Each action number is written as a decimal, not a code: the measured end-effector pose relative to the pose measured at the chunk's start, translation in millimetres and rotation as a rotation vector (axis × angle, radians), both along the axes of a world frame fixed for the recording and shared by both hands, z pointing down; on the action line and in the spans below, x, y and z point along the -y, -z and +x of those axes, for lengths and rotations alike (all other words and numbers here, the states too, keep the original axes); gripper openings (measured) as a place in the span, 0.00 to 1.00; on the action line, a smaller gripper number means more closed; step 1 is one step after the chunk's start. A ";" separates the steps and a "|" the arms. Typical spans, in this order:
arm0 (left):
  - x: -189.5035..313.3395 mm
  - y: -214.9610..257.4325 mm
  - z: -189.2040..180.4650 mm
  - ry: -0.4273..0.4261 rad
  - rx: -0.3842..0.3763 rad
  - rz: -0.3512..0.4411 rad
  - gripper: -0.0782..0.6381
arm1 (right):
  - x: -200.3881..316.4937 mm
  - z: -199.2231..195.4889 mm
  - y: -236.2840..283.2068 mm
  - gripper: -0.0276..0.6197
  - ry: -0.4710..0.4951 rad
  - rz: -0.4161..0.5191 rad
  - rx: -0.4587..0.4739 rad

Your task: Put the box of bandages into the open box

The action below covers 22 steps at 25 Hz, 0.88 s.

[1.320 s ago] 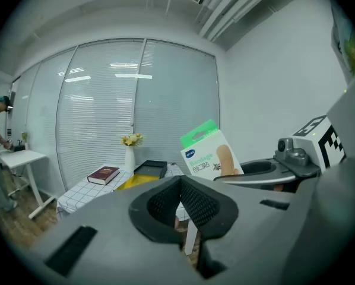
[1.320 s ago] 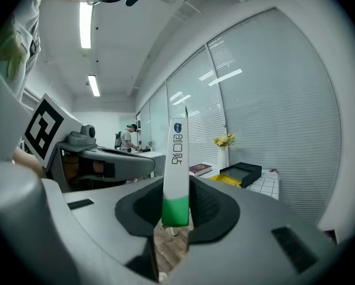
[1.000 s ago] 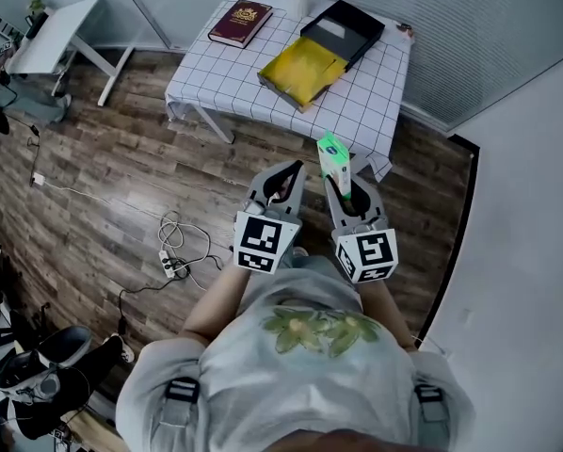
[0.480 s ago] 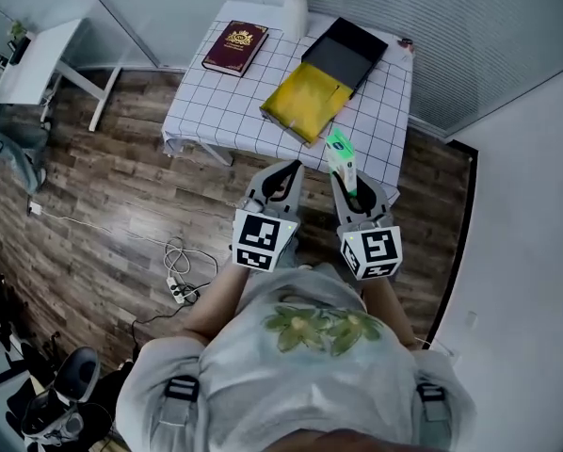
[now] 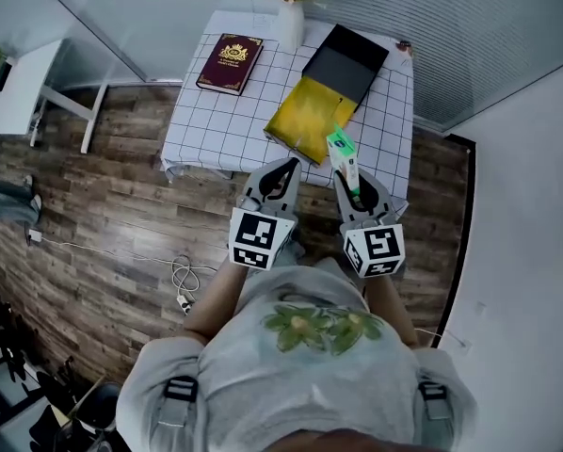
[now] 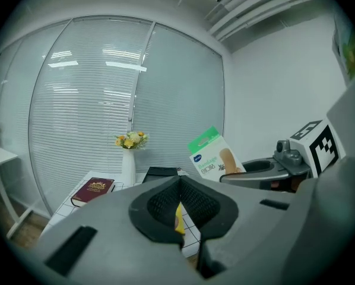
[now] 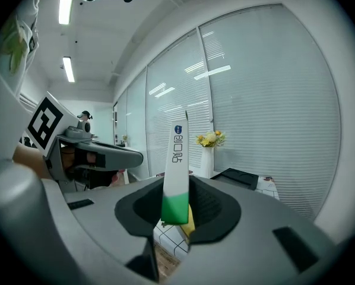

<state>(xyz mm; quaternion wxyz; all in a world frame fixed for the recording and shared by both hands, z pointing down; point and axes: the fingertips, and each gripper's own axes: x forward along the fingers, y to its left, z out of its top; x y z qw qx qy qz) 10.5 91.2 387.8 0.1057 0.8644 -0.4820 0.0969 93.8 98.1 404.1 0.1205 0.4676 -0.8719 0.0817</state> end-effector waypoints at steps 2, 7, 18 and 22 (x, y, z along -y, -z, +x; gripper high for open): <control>8.3 -1.2 -5.2 -0.017 -0.004 0.001 0.12 | 7.8 -4.8 -2.1 0.17 -0.014 -0.001 -0.002; 19.4 -1.9 -16.3 -0.055 -0.013 0.007 0.12 | 19.3 -15.2 -3.0 0.17 -0.041 0.012 -0.010; 31.8 -8.3 -27.3 -0.062 -0.019 0.003 0.12 | 33.5 -17.4 -8.2 0.17 -0.067 0.014 -0.027; 42.0 -10.3 -30.4 -0.059 -0.013 0.004 0.12 | 43.2 -17.1 -9.9 0.17 -0.072 0.014 -0.024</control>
